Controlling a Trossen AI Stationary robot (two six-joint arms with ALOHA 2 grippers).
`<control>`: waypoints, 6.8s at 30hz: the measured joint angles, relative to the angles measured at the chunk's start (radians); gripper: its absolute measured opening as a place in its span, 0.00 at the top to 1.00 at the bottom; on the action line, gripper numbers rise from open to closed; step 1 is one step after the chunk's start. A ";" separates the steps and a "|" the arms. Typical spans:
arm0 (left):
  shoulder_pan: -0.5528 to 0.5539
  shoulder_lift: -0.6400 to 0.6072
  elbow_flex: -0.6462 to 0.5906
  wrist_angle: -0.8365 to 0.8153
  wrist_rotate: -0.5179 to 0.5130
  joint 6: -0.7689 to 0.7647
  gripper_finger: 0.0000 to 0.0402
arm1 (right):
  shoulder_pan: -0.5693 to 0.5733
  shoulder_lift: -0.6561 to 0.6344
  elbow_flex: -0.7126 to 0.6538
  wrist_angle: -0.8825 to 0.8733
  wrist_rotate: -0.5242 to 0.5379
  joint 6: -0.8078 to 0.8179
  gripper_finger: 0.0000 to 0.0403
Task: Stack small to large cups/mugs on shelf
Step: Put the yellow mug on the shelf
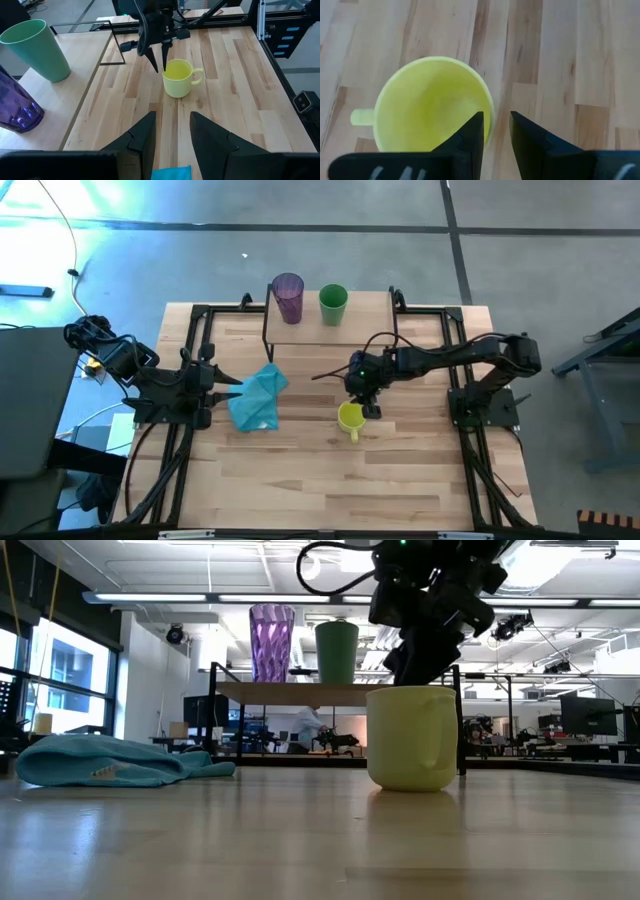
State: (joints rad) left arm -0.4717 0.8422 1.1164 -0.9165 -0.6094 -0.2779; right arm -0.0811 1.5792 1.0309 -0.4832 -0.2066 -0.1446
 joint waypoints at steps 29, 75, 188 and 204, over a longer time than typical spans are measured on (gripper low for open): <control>0.000 0.000 0.000 0.001 0.000 -0.001 0.73 | 0.000 0.043 0.000 -0.003 0.044 0.041 0.79; 0.000 0.000 0.000 0.001 0.030 0.008 0.73 | -0.019 0.057 0.207 -0.346 0.101 0.074 1.00; 0.000 0.000 0.000 0.052 0.013 0.011 0.73 | -0.668 0.328 1.201 -1.001 0.018 -0.470 1.00; 0.000 0.000 0.000 0.029 0.013 0.012 0.73 | -0.702 0.427 1.277 -1.079 0.015 -0.466 1.00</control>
State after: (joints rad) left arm -0.4717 0.8423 1.1168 -0.8875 -0.5961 -0.2662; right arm -0.7829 2.0060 2.3081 -1.5620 -0.1919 -0.6106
